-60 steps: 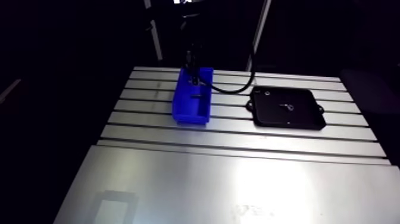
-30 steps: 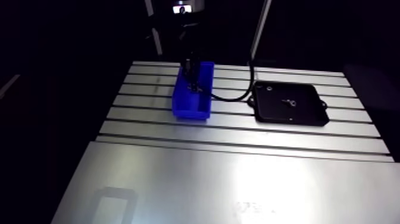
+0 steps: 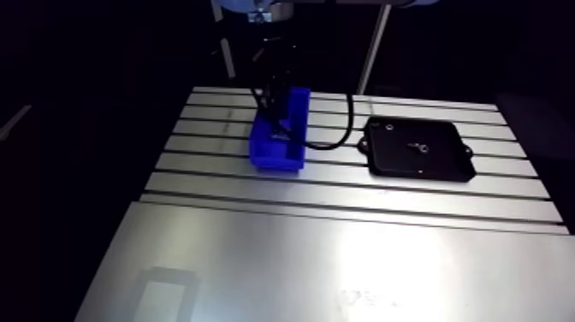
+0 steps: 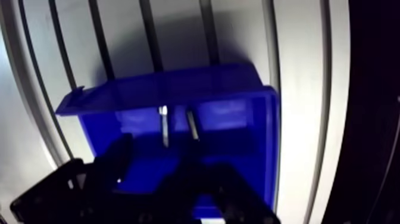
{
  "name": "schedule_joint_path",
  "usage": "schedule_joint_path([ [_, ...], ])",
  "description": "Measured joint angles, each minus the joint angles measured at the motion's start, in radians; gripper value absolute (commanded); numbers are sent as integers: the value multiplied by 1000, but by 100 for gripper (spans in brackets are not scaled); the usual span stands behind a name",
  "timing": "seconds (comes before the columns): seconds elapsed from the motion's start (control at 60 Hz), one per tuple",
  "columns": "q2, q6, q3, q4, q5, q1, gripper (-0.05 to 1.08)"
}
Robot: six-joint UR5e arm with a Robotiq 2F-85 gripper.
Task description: Pick up the M10 bolt from the tray and put it into the blue bin.
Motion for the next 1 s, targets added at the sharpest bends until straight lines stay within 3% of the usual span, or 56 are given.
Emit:
schedule_joint_path([
  [0.383,-55,16,-111,173,33,1,1],
  [0.6,-80,58,-188,270,44,-5,1],
  [1.0,-133,400,-302,389,50,-22,1],
])
